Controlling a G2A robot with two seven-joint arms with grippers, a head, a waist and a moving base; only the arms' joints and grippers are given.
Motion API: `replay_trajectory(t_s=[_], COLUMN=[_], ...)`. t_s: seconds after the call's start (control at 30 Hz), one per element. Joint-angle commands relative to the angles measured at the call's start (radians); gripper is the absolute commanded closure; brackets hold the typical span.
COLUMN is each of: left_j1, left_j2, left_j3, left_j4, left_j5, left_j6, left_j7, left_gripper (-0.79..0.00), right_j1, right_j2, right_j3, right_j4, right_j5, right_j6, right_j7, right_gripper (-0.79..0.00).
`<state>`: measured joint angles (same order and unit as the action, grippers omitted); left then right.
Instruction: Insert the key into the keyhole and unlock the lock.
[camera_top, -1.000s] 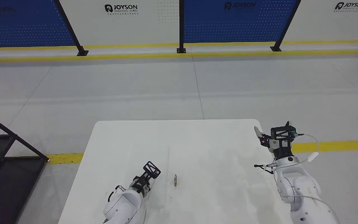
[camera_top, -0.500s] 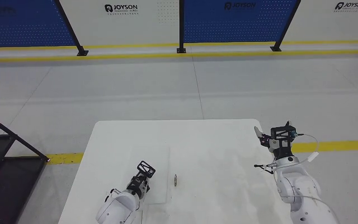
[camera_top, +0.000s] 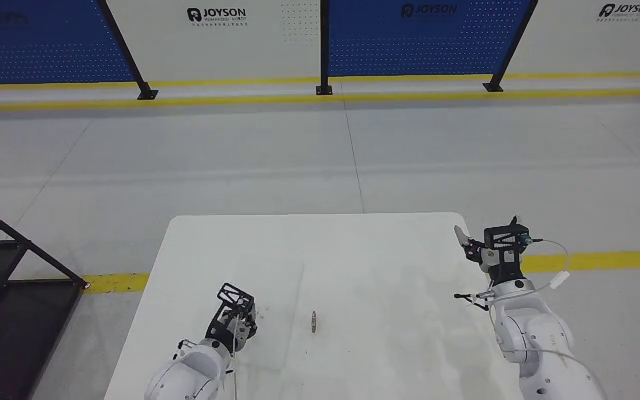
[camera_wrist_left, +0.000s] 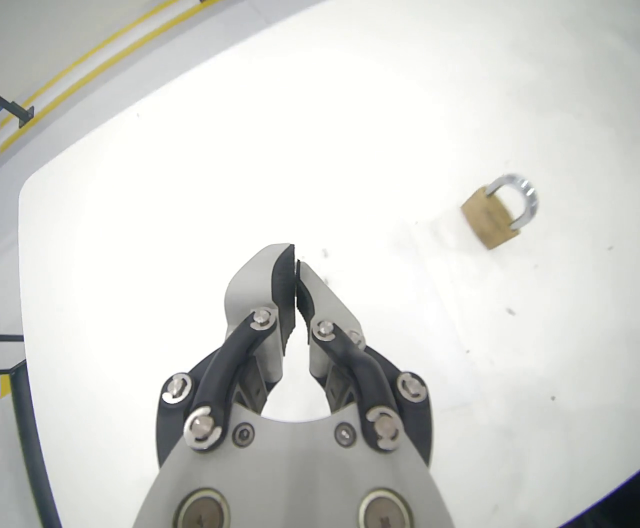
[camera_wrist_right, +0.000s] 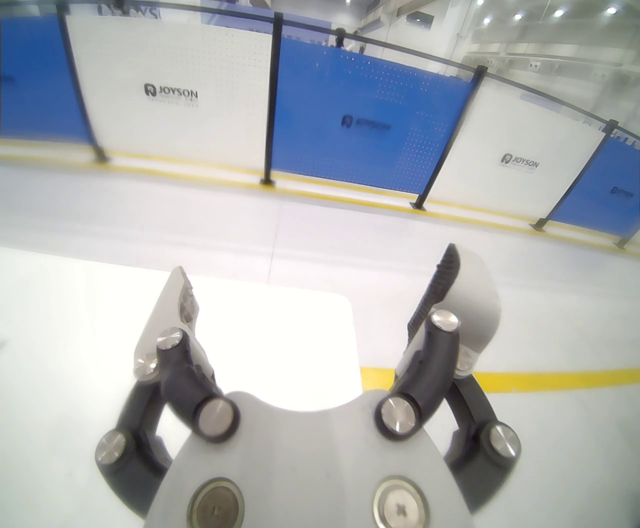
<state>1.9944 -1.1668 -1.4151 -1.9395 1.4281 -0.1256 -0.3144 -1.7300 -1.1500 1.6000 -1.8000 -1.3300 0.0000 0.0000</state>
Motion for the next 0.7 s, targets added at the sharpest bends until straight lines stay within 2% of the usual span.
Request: replay_trajectory(t_s=[0.0, 0.03, 0.17, 0.33, 0.47, 0.67], left_j1=[0.011, 0.017, 0.015, -0.011, -0.022, -0.023], left_j2=[0.003, 0.004, 0.007, 0.011, 0.017, 0.025], left_j3=[-0.019, -0.039, -0.088, -0.118, -0.136, -0.152], left_j4=[-0.016, -0.015, 0.005, 0.081, 0.13, 0.184], left_j5=[-0.033, -0.054, -0.183, -0.272, -0.26, -0.176], left_j6=[-0.046, -0.052, -0.181, -0.354, -0.493, -0.618], left_j7=[0.096, 0.135, 0.357, 0.611, 0.75, 0.91], left_gripper=[0.0, 0.0, 0.0, 0.0, 0.0, 0.0], right_j1=[0.0, 0.0, 0.0, -0.012, -0.075, -0.186], right_j2=[0.0, 0.0, 0.0, 0.001, 0.001, 0.0], right_j3=[0.0, 0.0, 0.0, -0.028, -0.109, -0.277], right_j4=[0.0, 0.0, 0.0, -0.009, -0.063, -0.131], right_j5=[0.0, 0.0, 0.0, -0.063, -0.146, -0.314], right_j6=[0.0, 0.0, 0.0, -0.03, -0.121, -0.214], right_j7=[0.0, 0.0, 0.0, 0.034, 0.052, 0.043], right_gripper=[-0.785, -0.785, -0.785, -0.785, -0.785, -0.785])
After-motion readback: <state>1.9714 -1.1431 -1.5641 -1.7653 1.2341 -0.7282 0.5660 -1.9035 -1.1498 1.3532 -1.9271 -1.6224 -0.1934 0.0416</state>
